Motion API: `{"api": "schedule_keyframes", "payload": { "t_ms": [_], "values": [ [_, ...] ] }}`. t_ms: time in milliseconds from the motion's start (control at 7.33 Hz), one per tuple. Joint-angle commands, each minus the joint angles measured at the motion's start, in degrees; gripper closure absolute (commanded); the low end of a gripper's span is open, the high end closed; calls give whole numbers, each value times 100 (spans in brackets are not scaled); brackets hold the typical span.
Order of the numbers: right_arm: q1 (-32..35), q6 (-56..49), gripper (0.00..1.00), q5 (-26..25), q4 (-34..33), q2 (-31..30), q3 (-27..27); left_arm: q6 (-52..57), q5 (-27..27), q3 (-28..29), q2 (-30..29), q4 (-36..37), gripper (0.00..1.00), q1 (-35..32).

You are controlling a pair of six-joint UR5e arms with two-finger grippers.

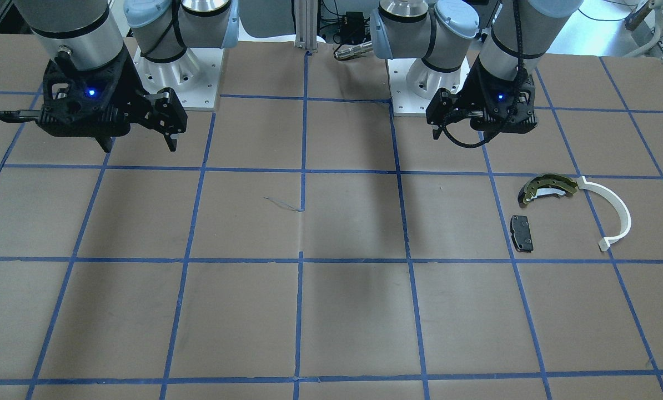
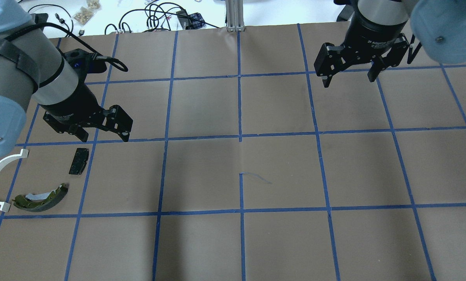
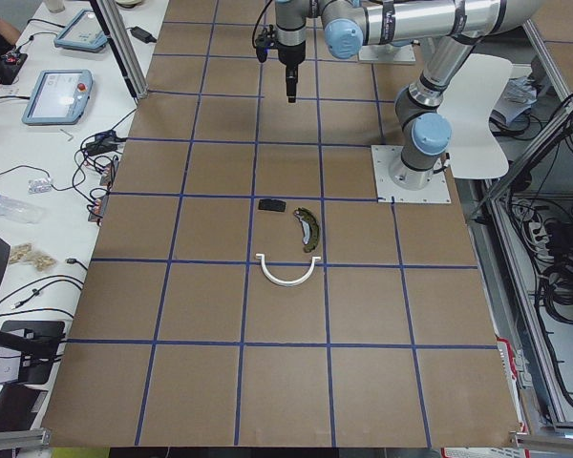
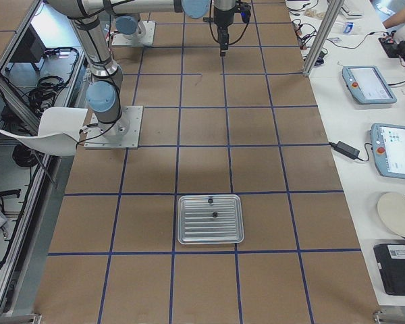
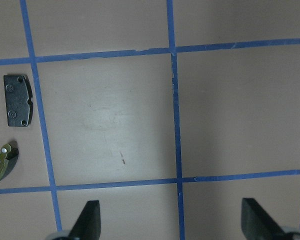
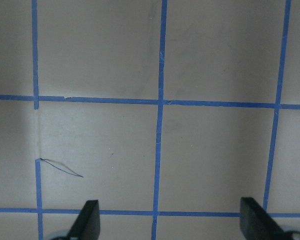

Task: Place bearing gear from tray to pile

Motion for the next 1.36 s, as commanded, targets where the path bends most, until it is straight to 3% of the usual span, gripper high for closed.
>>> {"api": "schedule_keyframes", "payload": {
  "t_ms": [0,273,409,818,955,1227],
  "values": [
    [-278,40,0,5,67,-39,-2,-36,-3,13,-42,14,0,3],
    [-446,-562,0,-317,67,-48,-28,-37,15,-22,-16,22,0,3],
    [-865,-1254,0,-529,189,-57,-11,-63,15,-22,-42,57,0,3],
    [-2516,-3012,0,-426,297,57,129,-125,23,-30,-34,75,0,3],
    [-3165,-3698,0,-477,174,135,182,-125,24,-30,-42,75,0,3],
    [-4063,-4642,0,-540,-674,861,200,-125,24,-39,-34,75,0,3]
  ]
}}
